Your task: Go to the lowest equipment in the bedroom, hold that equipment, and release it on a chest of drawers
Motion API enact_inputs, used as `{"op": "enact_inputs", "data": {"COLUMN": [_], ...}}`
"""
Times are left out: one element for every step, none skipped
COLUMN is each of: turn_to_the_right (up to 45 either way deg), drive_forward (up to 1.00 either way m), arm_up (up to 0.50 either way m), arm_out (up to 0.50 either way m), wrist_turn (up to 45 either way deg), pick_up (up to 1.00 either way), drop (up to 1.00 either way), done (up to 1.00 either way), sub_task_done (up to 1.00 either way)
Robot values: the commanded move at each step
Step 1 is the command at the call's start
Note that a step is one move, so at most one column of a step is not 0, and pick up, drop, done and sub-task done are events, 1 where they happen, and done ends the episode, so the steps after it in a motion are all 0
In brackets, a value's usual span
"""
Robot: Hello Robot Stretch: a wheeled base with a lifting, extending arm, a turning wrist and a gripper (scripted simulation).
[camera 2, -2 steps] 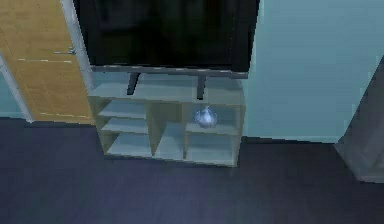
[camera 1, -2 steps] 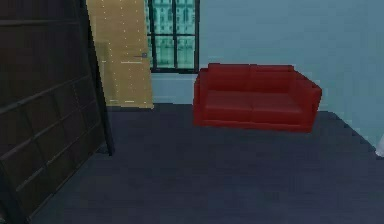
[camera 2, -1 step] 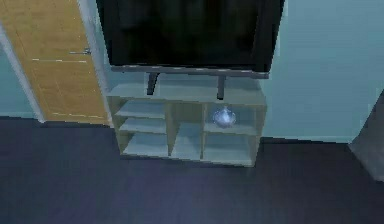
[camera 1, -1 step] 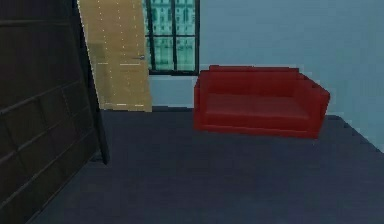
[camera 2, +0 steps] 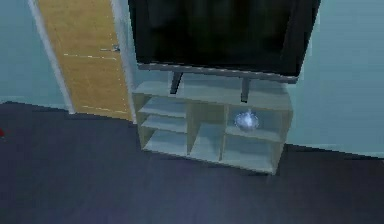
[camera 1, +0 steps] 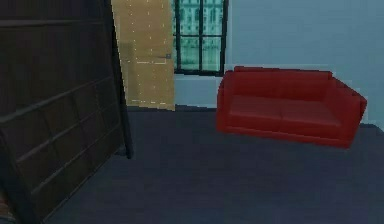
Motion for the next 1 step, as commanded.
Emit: {"op": "enact_inputs", "data": {"turn_to_the_right": [0.0], "drive_forward": [1.0], "arm_up": [0.0], "arm_out": [0.0], "wrist_turn": [0.0], "pick_up": [0.0], "drop": [0.0], "done": [0.0], "sub_task_done": [0.0]}}
